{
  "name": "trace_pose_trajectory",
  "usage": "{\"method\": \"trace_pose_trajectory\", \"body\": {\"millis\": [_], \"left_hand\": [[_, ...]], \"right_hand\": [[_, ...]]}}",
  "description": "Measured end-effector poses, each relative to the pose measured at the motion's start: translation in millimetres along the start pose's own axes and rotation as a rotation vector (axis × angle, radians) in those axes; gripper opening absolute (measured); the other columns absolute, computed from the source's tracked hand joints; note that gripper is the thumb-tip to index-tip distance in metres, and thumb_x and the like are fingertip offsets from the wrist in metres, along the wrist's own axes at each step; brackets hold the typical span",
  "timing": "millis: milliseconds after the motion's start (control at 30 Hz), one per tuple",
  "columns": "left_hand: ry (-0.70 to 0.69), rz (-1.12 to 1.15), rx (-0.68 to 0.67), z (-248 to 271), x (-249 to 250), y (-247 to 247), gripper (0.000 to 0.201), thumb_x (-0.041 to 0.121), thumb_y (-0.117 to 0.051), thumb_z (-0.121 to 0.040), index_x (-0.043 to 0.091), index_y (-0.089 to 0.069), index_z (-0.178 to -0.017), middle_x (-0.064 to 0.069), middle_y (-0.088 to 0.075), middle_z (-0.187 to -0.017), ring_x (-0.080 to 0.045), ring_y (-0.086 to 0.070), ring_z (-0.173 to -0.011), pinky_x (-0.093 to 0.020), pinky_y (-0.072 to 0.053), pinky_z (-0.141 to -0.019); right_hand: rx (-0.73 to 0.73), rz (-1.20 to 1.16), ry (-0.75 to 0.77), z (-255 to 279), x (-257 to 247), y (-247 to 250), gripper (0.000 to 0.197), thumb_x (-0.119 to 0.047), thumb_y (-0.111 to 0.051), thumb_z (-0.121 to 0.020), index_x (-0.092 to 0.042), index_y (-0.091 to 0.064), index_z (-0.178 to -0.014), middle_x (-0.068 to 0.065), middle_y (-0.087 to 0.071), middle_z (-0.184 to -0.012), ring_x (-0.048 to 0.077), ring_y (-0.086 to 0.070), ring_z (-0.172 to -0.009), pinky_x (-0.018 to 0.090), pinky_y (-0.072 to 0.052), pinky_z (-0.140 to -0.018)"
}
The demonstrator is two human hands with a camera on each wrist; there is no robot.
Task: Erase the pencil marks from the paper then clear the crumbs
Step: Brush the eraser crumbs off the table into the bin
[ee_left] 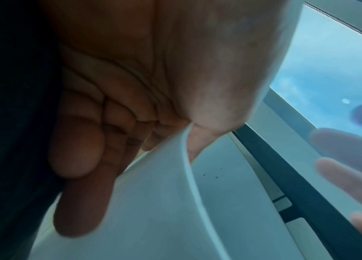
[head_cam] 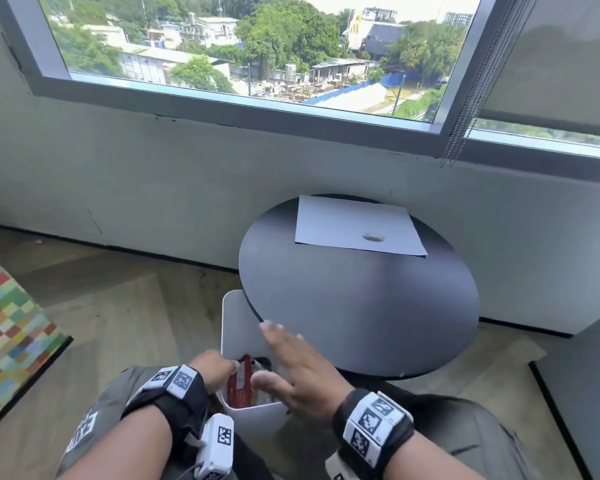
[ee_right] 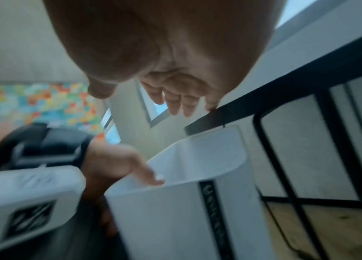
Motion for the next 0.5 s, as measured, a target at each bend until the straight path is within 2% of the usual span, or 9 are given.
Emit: {"method": "trace_pose_trajectory", "body": {"millis": [33, 100, 167, 200, 233, 300, 367, 433, 500], "left_hand": [[0.003, -0.006, 0.004, 2.2, 0.3, 1.1, 0.035, 0.026, -0.05, -0.099, 0.004, -0.067, -0.12, -0.018, -0.066, -0.124, -0.03, -0.064, -0.111, -0.028, -0.049, -0.084], [0.008, -0.033, 0.011, 5.4, 1.3, 2.1, 0.037, 0.026, -0.046, -0.101, 0.003, -0.066, -0.122, -0.018, -0.065, -0.126, -0.031, -0.062, -0.114, -0.027, -0.048, -0.084], [0.006, -0.05, 0.022, 4.2, 2.9, 0.9, 0.037, 0.027, -0.045, -0.101, 0.004, -0.066, -0.122, -0.017, -0.065, -0.126, -0.03, -0.063, -0.113, -0.026, -0.046, -0.08], [0.007, -0.055, 0.021, 2.4, 2.8, -0.9, 0.037, 0.027, -0.045, -0.101, 0.005, -0.066, -0.122, -0.016, -0.066, -0.125, -0.03, -0.063, -0.112, -0.025, -0.045, -0.078], [0.009, -0.056, 0.018, 0.8, 2.3, -3.2, 0.037, 0.029, -0.047, -0.1, 0.006, -0.067, -0.122, -0.015, -0.066, -0.124, -0.029, -0.064, -0.111, -0.024, -0.045, -0.076], [0.009, -0.056, 0.011, -3.9, -0.1, -6.1, 0.037, 0.03, -0.049, -0.099, 0.007, -0.067, -0.121, -0.014, -0.067, -0.123, -0.028, -0.065, -0.11, -0.024, -0.045, -0.075], [-0.001, -0.066, 0.006, -7.0, -0.5, -6.1, 0.035, 0.028, -0.049, -0.099, 0.008, -0.067, -0.122, -0.014, -0.067, -0.125, -0.028, -0.064, -0.112, -0.025, -0.045, -0.077], [0.0, -0.095, 0.018, -12.6, -1.5, -5.8, 0.036, 0.026, -0.046, -0.101, 0.009, -0.066, -0.126, -0.014, -0.065, -0.128, -0.028, -0.062, -0.117, -0.027, -0.046, -0.085], [0.034, -0.123, 0.036, -19.9, -4.9, -3.5, 0.035, 0.024, -0.048, -0.099, 0.006, -0.067, -0.123, -0.016, -0.067, -0.125, -0.029, -0.063, -0.115, -0.026, -0.046, -0.08]], "right_hand": [[0.115, -0.042, -0.071, 2.0, 12.4, 8.4, 0.077, -0.065, -0.034, -0.094, -0.031, -0.006, -0.156, -0.012, -0.001, -0.164, 0.005, 0.006, -0.149, 0.044, 0.002, -0.122], [0.298, -0.034, -0.389, 7.5, 47.4, 27.7, 0.072, -0.061, -0.037, -0.096, -0.034, -0.008, -0.156, -0.011, 0.002, -0.164, 0.013, 0.007, -0.15, 0.049, 0.003, -0.121], [0.242, 0.048, -0.681, 12.1, 69.6, 34.7, 0.07, -0.063, -0.03, -0.095, -0.034, -0.01, -0.155, -0.005, 0.006, -0.164, 0.026, 0.009, -0.15, 0.057, 0.002, -0.118], [0.179, 0.111, -0.686, 10.6, 68.3, 30.4, 0.071, -0.067, -0.024, -0.094, -0.034, -0.01, -0.155, -0.004, 0.008, -0.164, 0.03, 0.012, -0.149, 0.06, 0.004, -0.116], [0.122, 0.173, -0.613, 8.0, 59.2, 20.9, 0.073, -0.072, -0.018, -0.092, -0.036, -0.006, -0.155, -0.005, 0.012, -0.164, 0.032, 0.016, -0.148, 0.061, 0.008, -0.115], [0.037, 0.229, -0.342, 3.1, 23.1, -3.4, 0.079, -0.078, -0.009, -0.085, -0.039, -0.002, -0.154, -0.007, 0.019, -0.162, 0.031, 0.025, -0.146, 0.062, 0.017, -0.112], [-0.018, 0.194, -0.096, 0.5, -12.3, -22.5, 0.067, -0.073, -0.022, -0.091, -0.042, -0.021, -0.15, -0.008, 0.006, -0.164, 0.023, 0.018, -0.149, 0.058, 0.016, -0.114], [0.012, -0.017, 0.049, 5.1, -27.6, -22.6, 0.051, -0.06, -0.041, -0.093, -0.042, -0.043, -0.141, -0.016, -0.025, -0.158, 0.007, -0.012, -0.149, 0.041, 0.0, -0.122], [0.123, -0.284, 0.081, 16.8, -21.7, -7.0, 0.039, -0.052, -0.053, -0.09, -0.043, -0.059, -0.128, -0.028, -0.048, -0.139, -0.011, -0.039, -0.13, 0.021, -0.026, -0.115]]}}
Point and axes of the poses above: each hand's wrist, its own z-axis away from the middle knuckle, its own y-axis out of the back of the hand, x = y × z, the point moved 1 cm from there along -z, towards the middle knuckle
